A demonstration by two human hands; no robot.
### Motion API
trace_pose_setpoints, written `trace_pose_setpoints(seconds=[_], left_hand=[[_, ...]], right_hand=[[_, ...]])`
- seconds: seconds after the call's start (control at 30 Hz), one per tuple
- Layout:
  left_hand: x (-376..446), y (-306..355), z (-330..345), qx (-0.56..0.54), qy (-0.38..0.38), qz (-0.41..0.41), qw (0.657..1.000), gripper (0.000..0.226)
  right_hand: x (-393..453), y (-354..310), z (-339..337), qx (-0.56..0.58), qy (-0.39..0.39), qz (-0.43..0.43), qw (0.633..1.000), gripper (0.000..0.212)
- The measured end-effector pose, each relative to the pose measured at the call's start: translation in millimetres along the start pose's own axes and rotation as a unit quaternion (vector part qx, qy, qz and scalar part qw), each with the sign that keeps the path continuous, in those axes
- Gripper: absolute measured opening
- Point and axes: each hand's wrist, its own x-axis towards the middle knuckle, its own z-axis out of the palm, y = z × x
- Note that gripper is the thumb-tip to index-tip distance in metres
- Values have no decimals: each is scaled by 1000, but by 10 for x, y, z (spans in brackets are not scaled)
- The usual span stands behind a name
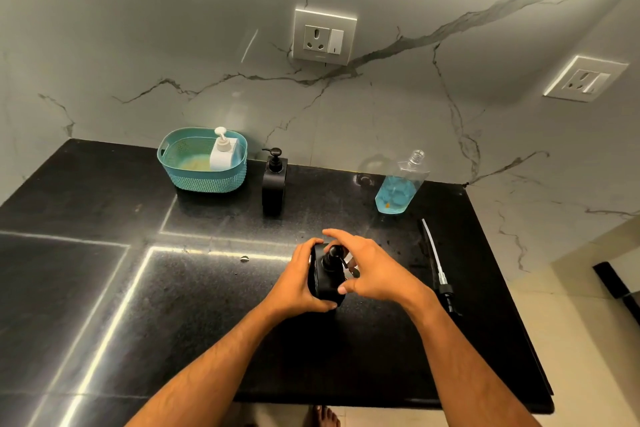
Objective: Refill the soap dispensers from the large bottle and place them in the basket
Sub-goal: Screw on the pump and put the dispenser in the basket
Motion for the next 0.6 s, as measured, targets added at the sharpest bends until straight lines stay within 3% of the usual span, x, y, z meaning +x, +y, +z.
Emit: trace_pose_setpoints(seconds=[0.23, 0.43, 0.53, 0.6], left_hand=[[-8, 18, -8, -7, -4, -10, 1000, 116], [0, 31, -23, -1, -2, -12, 1000, 115], [-4, 19, -18, 1, -7, -15, 1000, 116], [-5, 23, -17, 1, -8, -17, 1000, 116]], right_hand=[[56, 104, 237, 64, 163, 27, 984, 67], [78, 219, 463, 89, 195, 19, 977, 50], [83, 240, 503, 92, 245, 44, 964, 31], [61, 228, 454, 72, 269, 70, 958, 40]])
